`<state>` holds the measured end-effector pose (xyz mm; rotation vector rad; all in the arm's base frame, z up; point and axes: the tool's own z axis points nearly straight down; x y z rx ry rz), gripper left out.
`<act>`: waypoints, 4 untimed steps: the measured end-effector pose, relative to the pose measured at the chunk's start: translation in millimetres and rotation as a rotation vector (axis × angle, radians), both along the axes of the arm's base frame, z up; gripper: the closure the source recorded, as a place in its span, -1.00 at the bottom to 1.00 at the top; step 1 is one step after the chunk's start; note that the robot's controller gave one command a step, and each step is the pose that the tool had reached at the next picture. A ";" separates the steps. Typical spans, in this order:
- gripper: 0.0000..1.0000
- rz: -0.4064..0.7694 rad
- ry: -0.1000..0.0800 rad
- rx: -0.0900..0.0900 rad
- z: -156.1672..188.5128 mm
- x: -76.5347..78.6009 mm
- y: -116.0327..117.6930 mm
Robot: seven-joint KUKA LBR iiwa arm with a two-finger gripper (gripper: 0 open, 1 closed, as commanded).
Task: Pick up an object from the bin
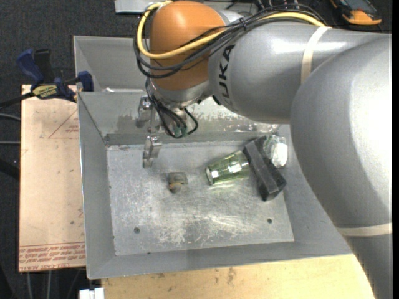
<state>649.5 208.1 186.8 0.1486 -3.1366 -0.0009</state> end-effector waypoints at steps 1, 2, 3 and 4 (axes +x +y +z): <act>-1.00 0.065 -0.004 0.002 37.1 -0.8 -46.7; -1.00 -0.080 -0.007 0.000 50.9 1.8 -73.6; -1.00 -0.256 -0.006 0.002 7.1 3.5 -79.0; -1.00 0.000 0.002 0.000 -10.3 -0.5 -90.3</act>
Offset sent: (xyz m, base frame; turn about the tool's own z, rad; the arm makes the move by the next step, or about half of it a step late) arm 0.0014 -0.0707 0.0588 0.2823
